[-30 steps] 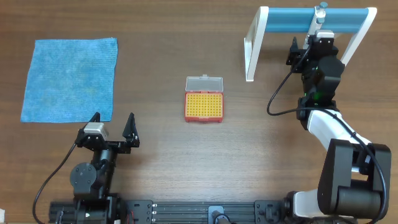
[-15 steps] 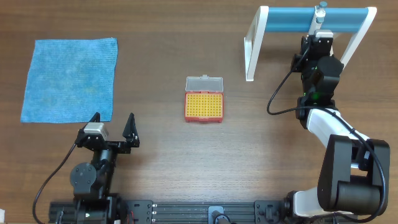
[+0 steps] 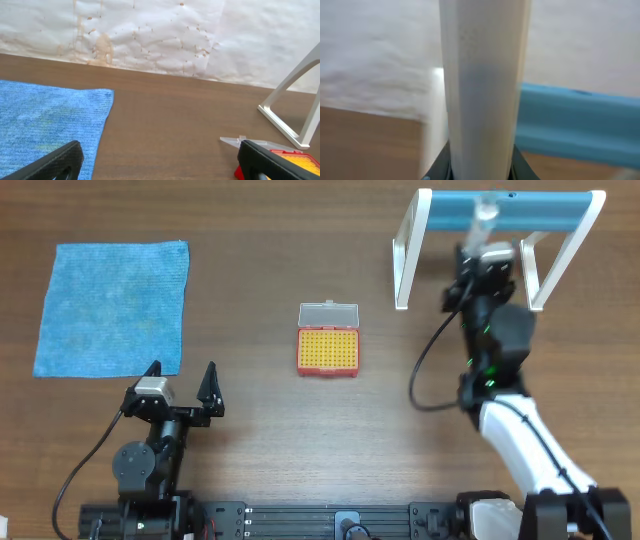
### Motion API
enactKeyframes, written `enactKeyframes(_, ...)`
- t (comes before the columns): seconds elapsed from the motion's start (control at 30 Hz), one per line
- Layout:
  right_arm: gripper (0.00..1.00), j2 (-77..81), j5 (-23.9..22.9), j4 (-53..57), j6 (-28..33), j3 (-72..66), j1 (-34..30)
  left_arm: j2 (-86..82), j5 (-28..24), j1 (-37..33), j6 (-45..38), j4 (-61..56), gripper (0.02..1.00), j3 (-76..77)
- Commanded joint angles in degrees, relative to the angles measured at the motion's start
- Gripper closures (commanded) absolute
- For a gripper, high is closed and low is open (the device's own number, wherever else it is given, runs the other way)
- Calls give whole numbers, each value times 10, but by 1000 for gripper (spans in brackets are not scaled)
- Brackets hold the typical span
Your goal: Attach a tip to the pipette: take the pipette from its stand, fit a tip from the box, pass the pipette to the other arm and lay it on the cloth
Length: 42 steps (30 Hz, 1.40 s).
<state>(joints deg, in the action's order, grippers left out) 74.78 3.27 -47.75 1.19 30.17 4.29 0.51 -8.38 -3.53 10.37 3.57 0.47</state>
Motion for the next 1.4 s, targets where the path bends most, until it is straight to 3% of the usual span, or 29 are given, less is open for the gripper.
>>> enactKeyframes(0.03,925,-78,4,-84,-31,-103,125,-3,2,2,-1,2,20,-2)
enactKeyframes(0.1,925,-99,4,-132,-31,-153,148,-3,2,2,-1,2,20,-2)
enactKeyframes(0.17,925,-130,4,-113,-45,-212,153,-3,2,2,-1,2,23,-2)
enactKeyframes(0.3,923,-104,19,-144,-46,-212,214,-3,2,2,-1,2,20,-2)
enactKeyframes(0.4,928,11,19,-251,-46,-173,266,-3,2,2,-1,2,20,-2)
enactKeyframes(0.47,925,110,48,-315,-46,-125,291,-3,2,2,-1,2,20,-2)
enactKeyframes(0.5,923,160,49,-362,-45,-111,292,-3,2,2,-1,2,23,-2)
enactKeyframes(0.8,925,244,49,-360,-46,-64,316,-3,2,2,-1,2,23,-2)
enactKeyframes(1.4,925,281,64,-355,-46,-59,289,-3,2,2,-1,2,23,-2)
